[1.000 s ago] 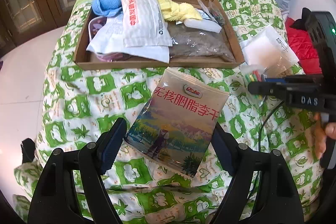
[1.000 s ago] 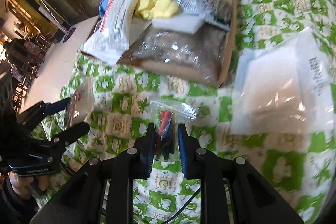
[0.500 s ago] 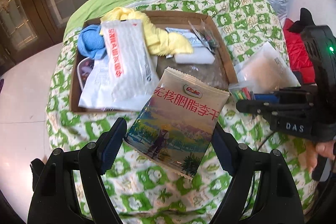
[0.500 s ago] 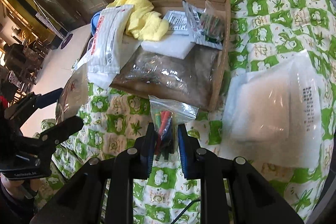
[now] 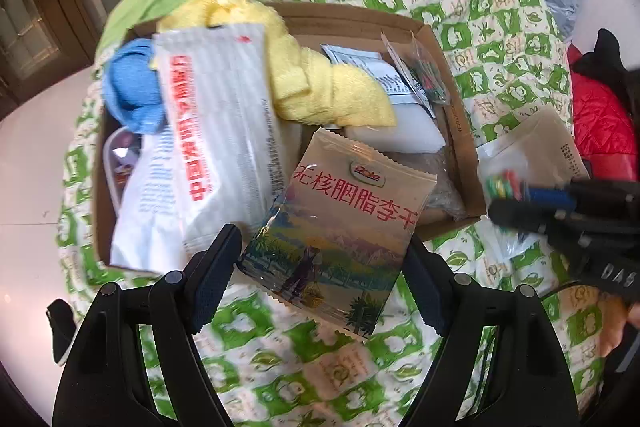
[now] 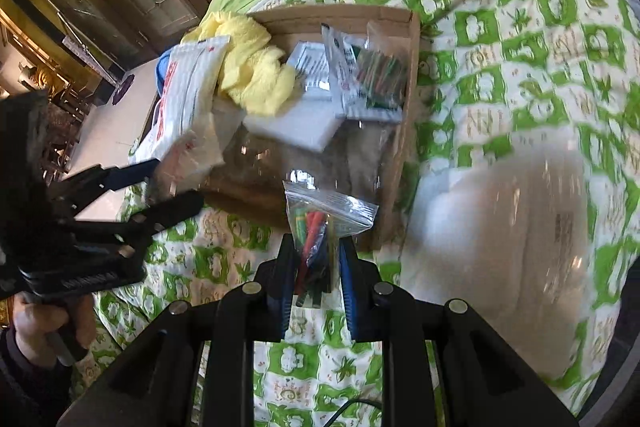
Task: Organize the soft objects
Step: 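Carry the Dole packet and small bag into the tray, open both grippers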
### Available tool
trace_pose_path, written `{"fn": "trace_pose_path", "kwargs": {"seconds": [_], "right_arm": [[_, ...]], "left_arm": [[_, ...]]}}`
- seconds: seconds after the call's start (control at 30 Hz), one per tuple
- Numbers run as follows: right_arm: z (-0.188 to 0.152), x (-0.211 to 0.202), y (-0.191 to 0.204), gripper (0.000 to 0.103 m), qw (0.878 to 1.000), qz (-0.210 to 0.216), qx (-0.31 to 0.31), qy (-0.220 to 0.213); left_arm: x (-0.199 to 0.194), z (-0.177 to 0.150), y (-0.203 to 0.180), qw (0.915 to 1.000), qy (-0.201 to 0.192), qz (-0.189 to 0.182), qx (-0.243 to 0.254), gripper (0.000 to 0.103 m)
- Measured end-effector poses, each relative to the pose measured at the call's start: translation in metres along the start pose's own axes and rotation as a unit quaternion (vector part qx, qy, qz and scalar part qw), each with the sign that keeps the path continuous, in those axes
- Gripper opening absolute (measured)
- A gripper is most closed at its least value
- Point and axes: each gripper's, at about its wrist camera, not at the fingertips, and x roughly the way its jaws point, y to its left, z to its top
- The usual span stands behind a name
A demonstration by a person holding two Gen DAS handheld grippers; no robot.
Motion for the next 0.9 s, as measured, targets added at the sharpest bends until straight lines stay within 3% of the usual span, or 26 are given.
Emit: {"fn": "trace_pose_path", "kwargs": {"seconds": [0.27, 0.53, 0.77, 0.9], "right_arm": [[0.034, -0.003, 0.008, 0.02, 1.0, -0.02, -0.021, 0.001], [0.07, 0.013, 0.019, 0.02, 0.999, -0.012, -0.032, 0.004], [0.112, 0.042, 0.009, 0.02, 0.999, -0.004, 0.002, 0.034], [0.125, 0.06, 0.0, 0.021, 0.998, -0.022, 0.022, 0.057]], "left_arm": [[0.015, 0.007, 0.005, 0.9999, 0.007, -0.003, -0.013, 0.08], [0.015, 0.017, 0.011, 0.9998, 0.002, 0.003, -0.02, 0.08], [0.021, 0.018, 0.004, 0.9998, 0.0, 0.019, -0.001, 0.08], [0.021, 0.019, 0.005, 0.9998, -0.001, 0.018, -0.001, 0.08]]}}
